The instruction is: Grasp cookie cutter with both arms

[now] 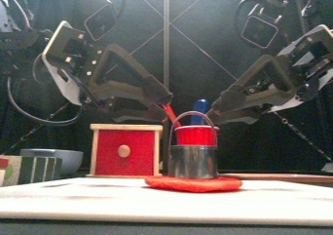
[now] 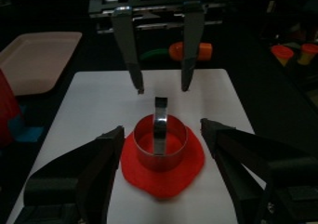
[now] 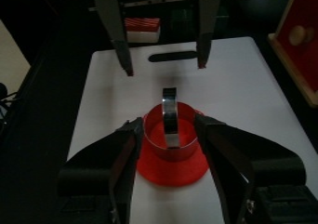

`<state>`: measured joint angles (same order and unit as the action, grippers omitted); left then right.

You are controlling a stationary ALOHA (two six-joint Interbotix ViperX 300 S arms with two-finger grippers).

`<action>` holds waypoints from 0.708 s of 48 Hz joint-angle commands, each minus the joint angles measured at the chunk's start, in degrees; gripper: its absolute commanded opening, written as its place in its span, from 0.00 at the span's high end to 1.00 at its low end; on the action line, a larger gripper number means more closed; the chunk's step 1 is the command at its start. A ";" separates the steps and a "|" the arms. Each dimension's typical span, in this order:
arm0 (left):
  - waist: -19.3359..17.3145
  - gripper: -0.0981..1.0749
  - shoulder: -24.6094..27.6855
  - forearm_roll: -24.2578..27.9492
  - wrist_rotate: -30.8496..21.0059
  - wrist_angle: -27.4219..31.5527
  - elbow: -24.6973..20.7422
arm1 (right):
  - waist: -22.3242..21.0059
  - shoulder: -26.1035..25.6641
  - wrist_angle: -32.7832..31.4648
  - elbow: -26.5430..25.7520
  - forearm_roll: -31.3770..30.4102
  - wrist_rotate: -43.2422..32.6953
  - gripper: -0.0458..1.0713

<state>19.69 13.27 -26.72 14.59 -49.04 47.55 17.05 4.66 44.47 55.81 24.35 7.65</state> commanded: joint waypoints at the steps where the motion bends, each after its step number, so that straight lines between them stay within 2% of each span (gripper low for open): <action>1: -0.35 0.09 0.26 0.88 0.18 0.88 -2.02 | -0.18 -0.09 0.26 -1.67 0.18 -0.18 0.23; 10: -1.58 0.11 0.70 1.05 0.18 2.55 -2.90 | 0.18 2.11 0.18 -2.81 0.18 -0.26 0.28; 17: -3.34 0.20 0.88 1.23 0.18 3.08 -2.90 | 0.18 3.08 0.18 -3.08 0.44 -0.26 0.33; 25: -3.60 0.30 1.14 3.43 0.09 3.87 -3.25 | 0.09 3.08 0.26 -2.72 0.44 -0.26 0.34; 34: -3.52 0.34 2.46 5.36 0.00 8.00 -4.92 | -0.09 3.08 0.18 -2.64 0.44 -0.26 0.35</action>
<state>16.26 15.82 -21.97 14.77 -42.45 44.12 17.14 8.88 44.38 53.61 24.70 7.47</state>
